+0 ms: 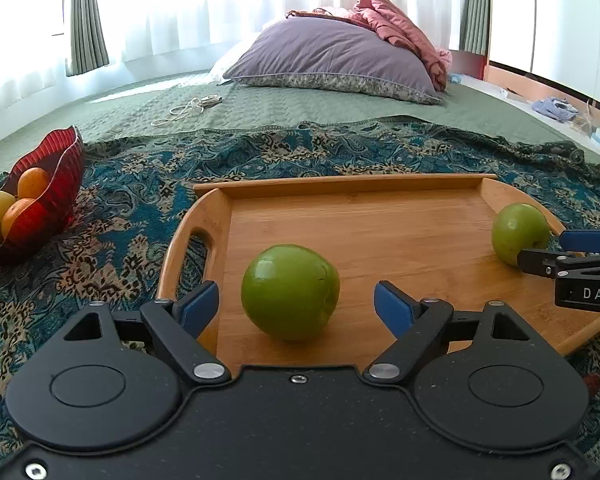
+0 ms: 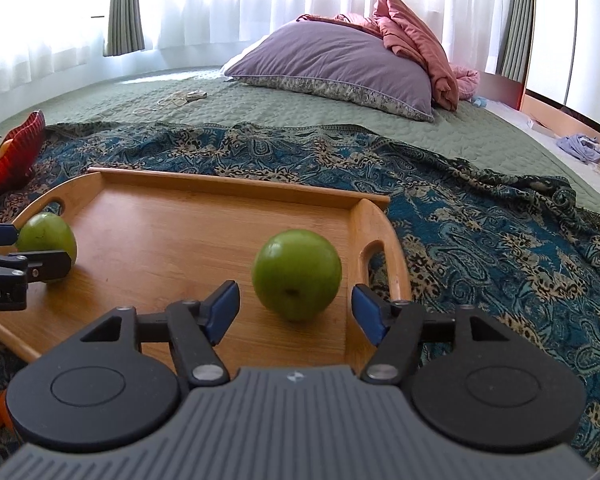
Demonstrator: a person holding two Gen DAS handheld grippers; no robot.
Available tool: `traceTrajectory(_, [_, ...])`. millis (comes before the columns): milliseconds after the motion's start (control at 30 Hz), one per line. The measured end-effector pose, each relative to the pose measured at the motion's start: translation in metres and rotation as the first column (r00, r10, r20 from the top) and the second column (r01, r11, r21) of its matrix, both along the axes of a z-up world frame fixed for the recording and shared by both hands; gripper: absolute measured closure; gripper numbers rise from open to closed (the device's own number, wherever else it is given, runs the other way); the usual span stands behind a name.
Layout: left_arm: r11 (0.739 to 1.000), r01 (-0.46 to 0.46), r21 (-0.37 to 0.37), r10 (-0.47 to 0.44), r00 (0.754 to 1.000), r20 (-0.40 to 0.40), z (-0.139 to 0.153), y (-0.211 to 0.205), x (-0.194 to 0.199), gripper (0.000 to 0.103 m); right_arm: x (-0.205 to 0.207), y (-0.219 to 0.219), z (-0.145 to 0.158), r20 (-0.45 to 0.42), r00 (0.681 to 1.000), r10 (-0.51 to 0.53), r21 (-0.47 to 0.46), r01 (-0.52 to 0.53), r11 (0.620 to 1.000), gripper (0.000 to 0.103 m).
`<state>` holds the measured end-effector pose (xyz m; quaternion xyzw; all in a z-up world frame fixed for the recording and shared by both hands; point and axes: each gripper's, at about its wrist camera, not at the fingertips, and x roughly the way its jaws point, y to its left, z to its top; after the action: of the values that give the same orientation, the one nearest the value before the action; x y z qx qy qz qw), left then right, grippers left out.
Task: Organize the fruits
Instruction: 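Open both grippers to set the green apples on the tray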
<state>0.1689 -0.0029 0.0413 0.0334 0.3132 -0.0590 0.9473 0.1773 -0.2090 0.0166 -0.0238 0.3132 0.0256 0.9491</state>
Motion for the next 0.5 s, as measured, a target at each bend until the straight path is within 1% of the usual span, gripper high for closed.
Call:
traceTrajectory(133, [1.0, -0.002, -0.02, 0.003, 1.0, 0.01, 0.004, 0.005, -0.012, 0.018, -0.008, -0.003, 0.0, 0.006, 1.0, -0.002, -0.003, 0.002, 1.0, 0.026])
traceTrajectory(233, [0.999, 0.005, -0.038, -0.004, 1.0, 0.016, 0.006, 0.009, -0.024, 0.015, -0.016, -0.006, 0.001, 0.008, 1.0, 0.004, 0.019, -0.004, 1.0, 0.025])
traceTrajectory(500, [0.999, 0.023, -0.041, -0.021, 0.998, 0.065, 0.009, 0.013, -0.064, 0.014, -0.043, -0.006, 0.004, 0.052, 0.998, 0.034, 0.056, -0.037, 0.998, 0.022])
